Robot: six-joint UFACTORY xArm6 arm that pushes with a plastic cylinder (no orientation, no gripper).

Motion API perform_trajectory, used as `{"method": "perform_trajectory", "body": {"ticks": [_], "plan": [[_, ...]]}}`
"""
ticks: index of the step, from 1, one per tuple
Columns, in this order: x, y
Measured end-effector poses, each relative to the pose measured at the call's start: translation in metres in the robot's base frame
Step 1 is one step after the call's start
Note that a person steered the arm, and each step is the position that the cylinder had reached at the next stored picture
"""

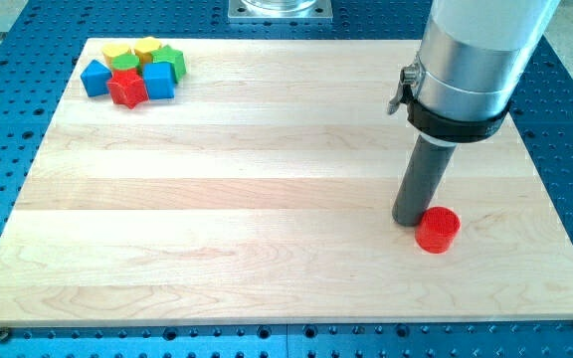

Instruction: Move your arm to the left side of the board

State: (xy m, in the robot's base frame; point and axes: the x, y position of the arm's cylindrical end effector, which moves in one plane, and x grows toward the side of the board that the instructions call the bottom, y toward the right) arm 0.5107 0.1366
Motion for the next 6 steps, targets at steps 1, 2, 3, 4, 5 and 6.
{"method": "perform_trajectory", "body": {"ticks": [1, 2, 3, 4, 5, 6], "plan": [[-0.001, 0.000], [-0.001, 0.000], [0.003, -0.017], [0.004, -0.081], [-0.006, -0.184], [-0.022, -0.294]]}}
